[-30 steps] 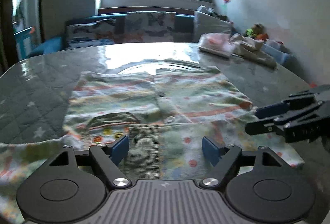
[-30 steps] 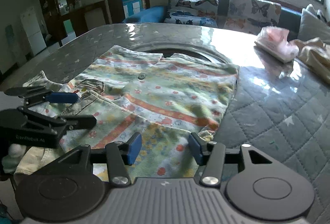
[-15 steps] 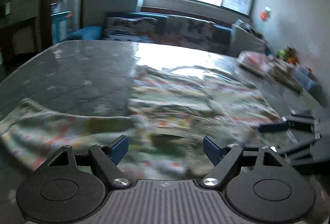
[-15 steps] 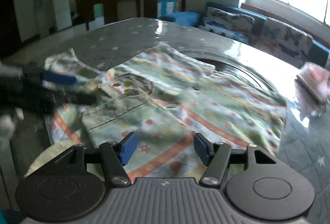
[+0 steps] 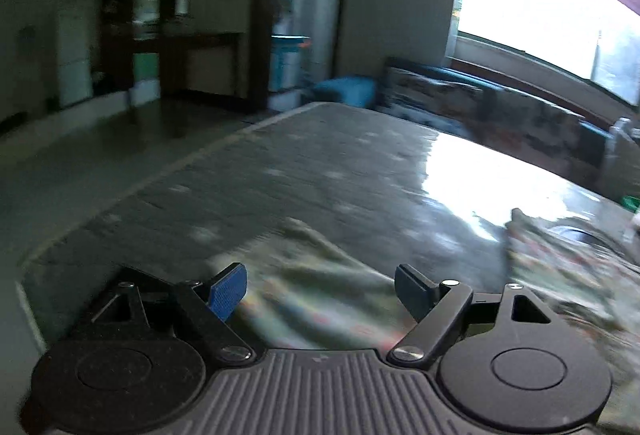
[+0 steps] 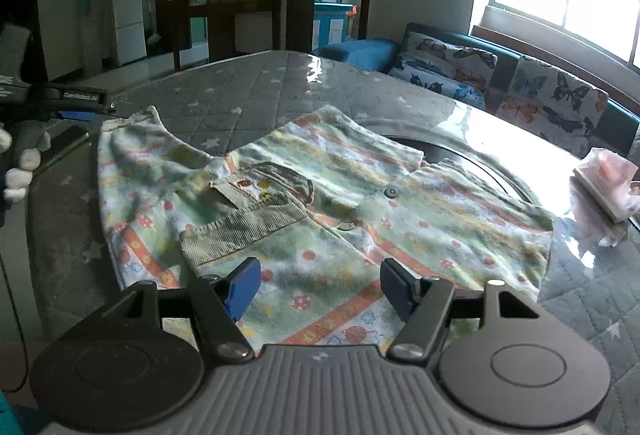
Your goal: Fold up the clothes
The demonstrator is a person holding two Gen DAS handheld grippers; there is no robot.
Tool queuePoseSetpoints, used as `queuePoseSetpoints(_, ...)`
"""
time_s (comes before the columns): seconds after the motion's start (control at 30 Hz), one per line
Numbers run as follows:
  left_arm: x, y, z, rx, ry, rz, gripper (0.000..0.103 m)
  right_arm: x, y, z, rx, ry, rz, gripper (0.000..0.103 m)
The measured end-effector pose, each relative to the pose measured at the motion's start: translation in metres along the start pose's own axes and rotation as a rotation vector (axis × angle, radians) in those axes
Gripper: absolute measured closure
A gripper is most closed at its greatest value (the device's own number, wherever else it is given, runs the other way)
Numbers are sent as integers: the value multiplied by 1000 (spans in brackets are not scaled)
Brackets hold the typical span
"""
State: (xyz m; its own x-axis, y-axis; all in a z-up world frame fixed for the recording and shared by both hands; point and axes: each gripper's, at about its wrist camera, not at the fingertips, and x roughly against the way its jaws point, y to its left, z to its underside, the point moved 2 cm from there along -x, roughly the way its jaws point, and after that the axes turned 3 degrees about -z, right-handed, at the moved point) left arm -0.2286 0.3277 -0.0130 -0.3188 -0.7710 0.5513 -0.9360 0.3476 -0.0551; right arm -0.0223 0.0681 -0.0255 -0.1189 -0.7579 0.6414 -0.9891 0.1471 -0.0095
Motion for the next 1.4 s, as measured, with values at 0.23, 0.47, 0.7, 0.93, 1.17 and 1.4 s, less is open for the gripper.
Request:
queuePoseSetpoints(0.23,-26,27,-9,33,33,-66,29,12,2,0,-17,-24,-14,35)
queuePoseSetpoints(0.47,-44,43,-7,83,103,-51,53,19,0,2,-44,-35,-8,35)
queuePoseSetpoints(0.7,-41,44,-6,95,98,-10,81,22,-3,6,-71,-42,5,35)
queuePoseSetpoints(0.93,-23,38,-12,158,83,105,91,31,-9,9,-102,-59,20,35)
queuePoseSetpoints(1.17,30,-20,-19,140,72,382,91,44,-21,15,-160,-89,41,35)
queuePoseSetpoints(1.4,77,-95,-19,87,112,695,92,60,-38,28,-234,-124,71,35)
